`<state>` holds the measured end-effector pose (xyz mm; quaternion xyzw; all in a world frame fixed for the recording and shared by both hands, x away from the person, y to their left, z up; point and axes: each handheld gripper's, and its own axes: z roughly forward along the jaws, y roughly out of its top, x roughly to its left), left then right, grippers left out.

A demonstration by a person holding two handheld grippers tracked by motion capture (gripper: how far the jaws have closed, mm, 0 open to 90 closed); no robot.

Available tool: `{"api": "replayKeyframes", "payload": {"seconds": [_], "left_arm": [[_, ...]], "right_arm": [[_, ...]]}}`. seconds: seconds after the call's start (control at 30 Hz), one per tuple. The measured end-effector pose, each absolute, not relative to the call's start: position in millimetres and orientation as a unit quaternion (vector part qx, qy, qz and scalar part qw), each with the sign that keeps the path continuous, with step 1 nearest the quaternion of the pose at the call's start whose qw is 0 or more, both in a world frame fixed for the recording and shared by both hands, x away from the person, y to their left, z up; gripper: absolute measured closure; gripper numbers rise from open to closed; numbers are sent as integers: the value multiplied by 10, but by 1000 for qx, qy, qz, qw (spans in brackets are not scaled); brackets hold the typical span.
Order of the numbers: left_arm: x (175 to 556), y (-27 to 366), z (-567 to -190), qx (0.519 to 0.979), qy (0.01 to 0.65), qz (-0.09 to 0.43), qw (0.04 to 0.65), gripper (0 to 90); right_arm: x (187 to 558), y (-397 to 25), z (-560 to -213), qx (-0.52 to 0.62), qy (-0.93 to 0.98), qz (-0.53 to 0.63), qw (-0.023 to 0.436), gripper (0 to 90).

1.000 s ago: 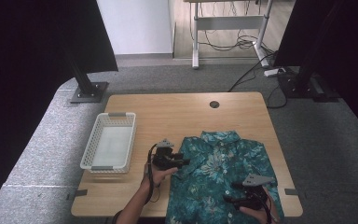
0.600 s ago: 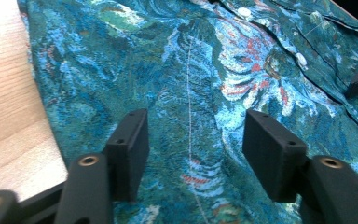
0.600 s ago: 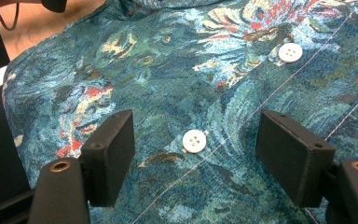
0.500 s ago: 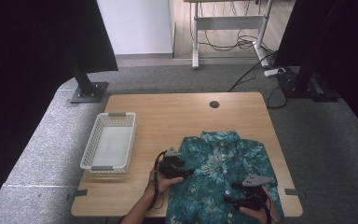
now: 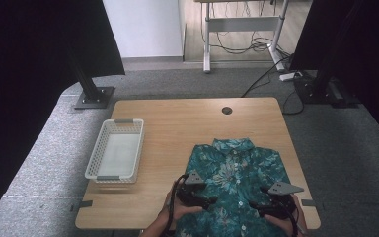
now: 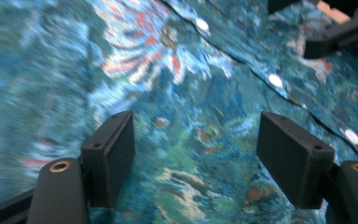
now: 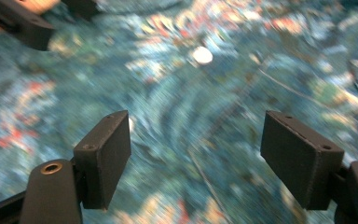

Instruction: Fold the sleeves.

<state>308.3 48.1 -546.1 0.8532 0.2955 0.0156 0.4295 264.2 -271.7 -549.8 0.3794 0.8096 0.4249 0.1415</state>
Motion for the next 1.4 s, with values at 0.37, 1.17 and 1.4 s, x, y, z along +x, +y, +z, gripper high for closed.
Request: {"api": "replayKeyframes", "payload": {"seconds": [0.37, 1.17, 1.4], "left_arm": [[3121, 595, -5537, 843, 311, 10, 439, 267], [3257, 1299, -5510, 829, 357, 34, 428, 268], [3203, 1522, -5513, 824, 367, 40, 431, 264]], "right_arm": [[2713, -2853, -5601, 403, 812, 395, 147, 240], [2916, -2094, -5596, 402, 815, 386, 160, 253], [2905, -1814, -5595, 400, 816, 383, 164, 253]]}}
